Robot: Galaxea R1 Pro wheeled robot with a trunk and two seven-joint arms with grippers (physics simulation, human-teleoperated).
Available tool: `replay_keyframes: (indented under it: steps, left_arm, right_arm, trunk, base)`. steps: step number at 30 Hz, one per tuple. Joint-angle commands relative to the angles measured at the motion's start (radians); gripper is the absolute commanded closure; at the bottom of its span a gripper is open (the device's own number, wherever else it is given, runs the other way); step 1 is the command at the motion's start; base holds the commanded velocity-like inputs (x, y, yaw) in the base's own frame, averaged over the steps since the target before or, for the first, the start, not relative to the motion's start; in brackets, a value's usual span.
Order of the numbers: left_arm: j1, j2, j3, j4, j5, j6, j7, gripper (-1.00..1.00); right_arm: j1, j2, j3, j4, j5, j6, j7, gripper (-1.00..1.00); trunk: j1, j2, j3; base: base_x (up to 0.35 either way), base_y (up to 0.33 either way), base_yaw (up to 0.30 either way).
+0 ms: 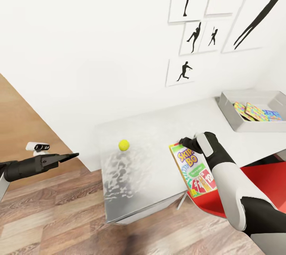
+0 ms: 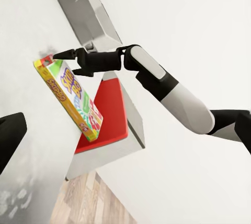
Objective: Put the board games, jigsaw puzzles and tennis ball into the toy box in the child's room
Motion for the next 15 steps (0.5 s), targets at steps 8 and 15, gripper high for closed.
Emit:
replay_keyframes:
  steps: [8, 15]
  left_arm:
    - [-0.001, 0.001, 0.0, 0.0, 0.0, 0.011, -0.004, -1.0]
    - [-0.001, 0.002, 0.0, 0.0, 0.0, 0.01, -0.004, -1.0]
  right_arm:
    - [-0.001, 0.0, -0.001, -0.001, -0.011, 0.003, -0.008, -1.0]
    - [-0.001, 0.001, -0.001, -0.001, -0.011, 0.003, -0.008, -1.0]
  trunk:
    - [0.001, -0.002, -0.002]
    - [0.001, -0.002, -0.002]
  base:
    - [-0.005, 0.082, 0.0]
    - [-0.103, 0.032, 0.0]
